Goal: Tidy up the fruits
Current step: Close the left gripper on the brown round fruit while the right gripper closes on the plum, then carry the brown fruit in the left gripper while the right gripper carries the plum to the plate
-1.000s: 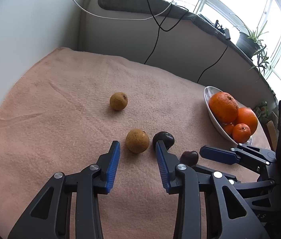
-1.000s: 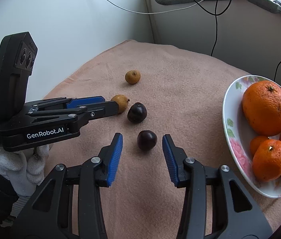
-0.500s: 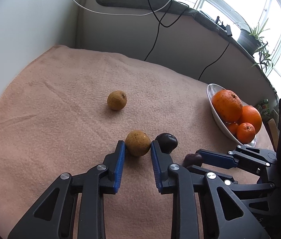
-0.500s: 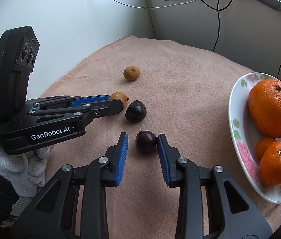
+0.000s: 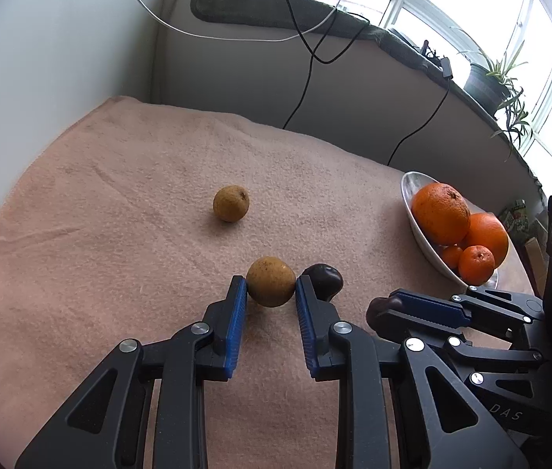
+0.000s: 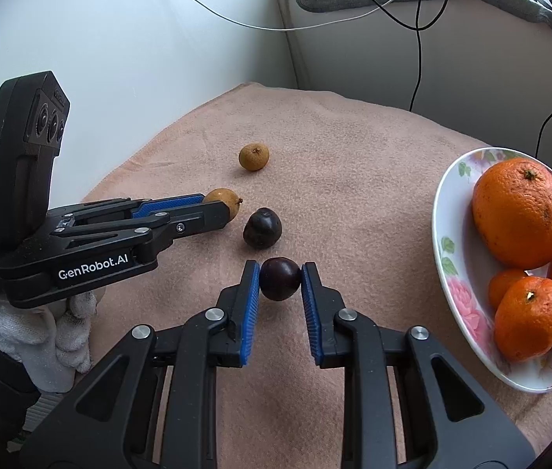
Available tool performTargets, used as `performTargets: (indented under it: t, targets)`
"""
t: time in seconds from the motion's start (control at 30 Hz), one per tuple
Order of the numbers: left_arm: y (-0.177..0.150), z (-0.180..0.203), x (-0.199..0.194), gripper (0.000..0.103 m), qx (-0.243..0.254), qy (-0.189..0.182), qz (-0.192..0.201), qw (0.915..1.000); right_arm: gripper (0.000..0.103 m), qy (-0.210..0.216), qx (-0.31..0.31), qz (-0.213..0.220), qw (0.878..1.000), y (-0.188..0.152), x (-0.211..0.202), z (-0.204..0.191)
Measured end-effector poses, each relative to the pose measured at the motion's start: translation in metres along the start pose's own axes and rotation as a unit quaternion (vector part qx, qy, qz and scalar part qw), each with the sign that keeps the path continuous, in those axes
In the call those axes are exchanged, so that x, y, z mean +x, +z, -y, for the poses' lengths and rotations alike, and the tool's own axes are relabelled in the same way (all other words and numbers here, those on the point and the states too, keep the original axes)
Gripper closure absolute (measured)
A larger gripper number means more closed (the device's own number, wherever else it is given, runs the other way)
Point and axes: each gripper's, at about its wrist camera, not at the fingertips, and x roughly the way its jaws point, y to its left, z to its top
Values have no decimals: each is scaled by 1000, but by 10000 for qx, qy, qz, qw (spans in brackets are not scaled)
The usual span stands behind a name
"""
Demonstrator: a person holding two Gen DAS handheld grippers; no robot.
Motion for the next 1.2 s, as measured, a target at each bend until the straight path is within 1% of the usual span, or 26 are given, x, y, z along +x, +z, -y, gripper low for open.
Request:
performTargets:
  t: [0.17,0.37,0.73,1.2]
  targets:
    - [-1,6,-10,79,21,-78,90,9999,80,28,95,142,9999,-1,-15,4]
    - [2,19,-19,79,86,-235,184,9995,80,-36,202,324,9993,-5,-35,12]
    - [7,46,-24,79,208,-517,295,9980,80,-265,436,670,9964,-14,-75,38]
    - [16,93,-8,79,439,-939,259,9943,80,-573,753,993,9905,-22,-109,76]
